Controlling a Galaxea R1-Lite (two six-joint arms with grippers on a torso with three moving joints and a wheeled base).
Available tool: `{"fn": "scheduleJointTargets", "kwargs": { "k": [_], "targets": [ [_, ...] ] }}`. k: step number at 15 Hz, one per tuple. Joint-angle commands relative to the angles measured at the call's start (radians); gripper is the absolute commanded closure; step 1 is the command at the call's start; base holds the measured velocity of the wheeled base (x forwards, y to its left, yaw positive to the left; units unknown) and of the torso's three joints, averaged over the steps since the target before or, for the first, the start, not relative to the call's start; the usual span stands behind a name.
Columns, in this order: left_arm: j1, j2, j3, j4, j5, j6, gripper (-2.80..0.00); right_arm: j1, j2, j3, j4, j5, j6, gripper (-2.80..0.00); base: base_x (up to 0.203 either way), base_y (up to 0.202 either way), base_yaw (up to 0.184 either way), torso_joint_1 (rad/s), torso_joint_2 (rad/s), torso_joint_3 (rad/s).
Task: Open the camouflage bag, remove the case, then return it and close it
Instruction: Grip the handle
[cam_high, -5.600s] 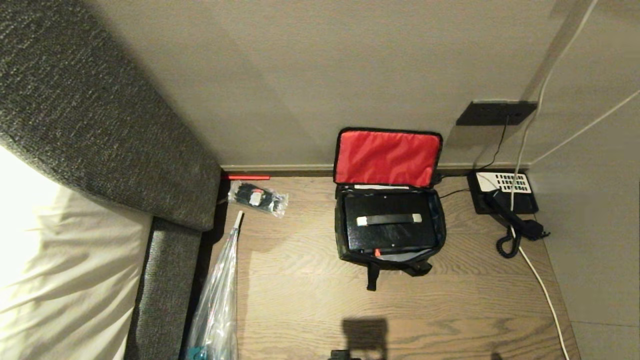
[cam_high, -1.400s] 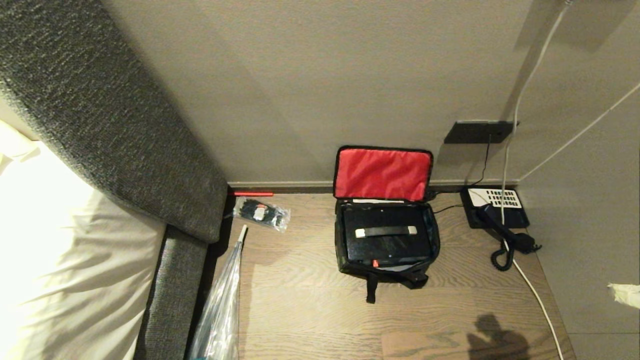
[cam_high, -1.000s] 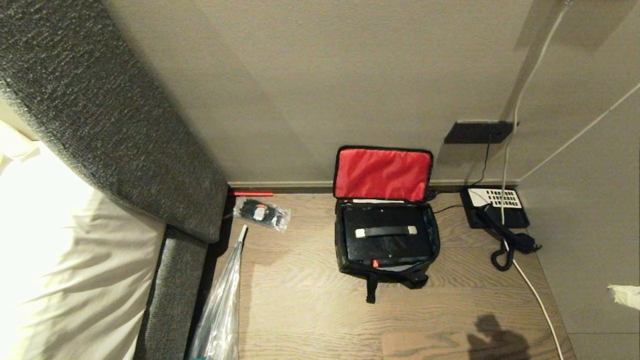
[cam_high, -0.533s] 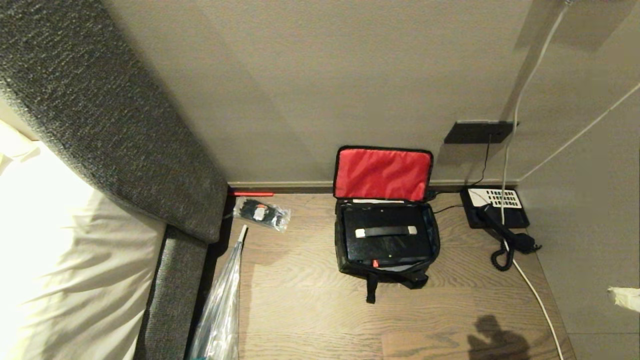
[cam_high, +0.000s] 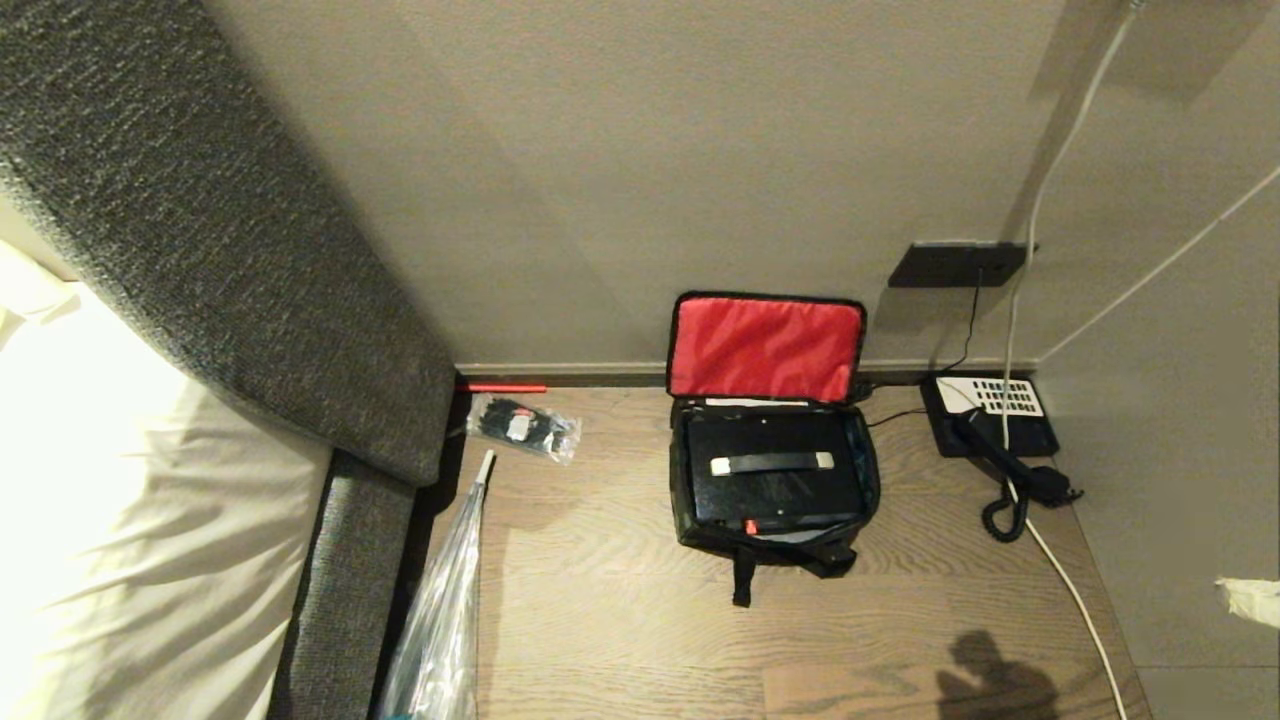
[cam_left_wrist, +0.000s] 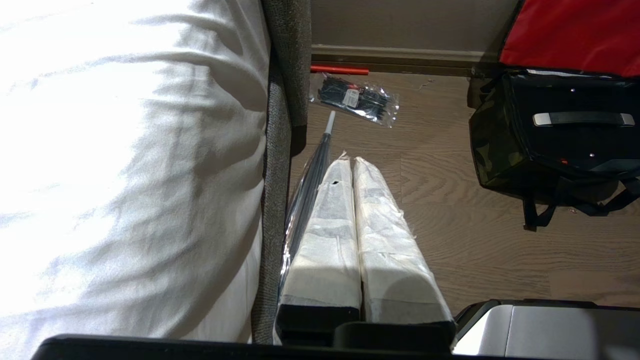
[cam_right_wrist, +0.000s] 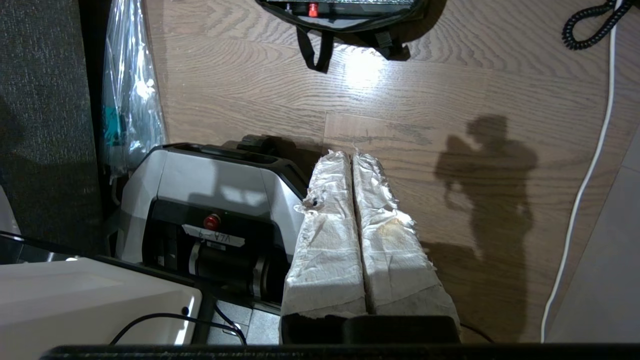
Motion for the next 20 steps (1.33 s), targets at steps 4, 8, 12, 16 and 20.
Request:
{"fn": "scheduleJointTargets", "kwargs": {
  "k": [4, 8, 12, 16, 20],
  "targets": [
    [0.000, 0.000, 0.000, 0.000, 0.000, -0.001, 0.00, 0.000, 0.002, 0.001, 0.003, 0.000, -0.001, 0.00, 0.000, 0.000, 0.000, 0.000, 0.00, 0.000],
    [0.000, 0.000, 0.000, 0.000, 0.000, -0.001, 0.00, 0.000, 0.003, 0.010, 0.002, 0.000, -0.001, 0.00, 0.000, 0.000, 0.000, 0.000, 0.00, 0.000],
    [0.000, 0.000, 0.000, 0.000, 0.000, -0.001, 0.00, 0.000, 0.004, 0.014, 0.002, 0.000, -0.012, 0.00, 0.000, 0.000, 0.000, 0.000, 0.00, 0.000],
    [0.000, 0.000, 0.000, 0.000, 0.000, -0.001, 0.00, 0.000, 0.004, 0.013, 0.002, 0.000, -0.012, 0.00, 0.000, 0.000, 0.000, 0.000, 0.00, 0.000],
    [0.000, 0.000, 0.000, 0.000, 0.000, -0.001, 0.00, 0.000, 0.004, 0.014, 0.002, 0.000, -0.012, 0.00, 0.000, 0.000, 0.000, 0.000, 0.00, 0.000]
  ]
}}
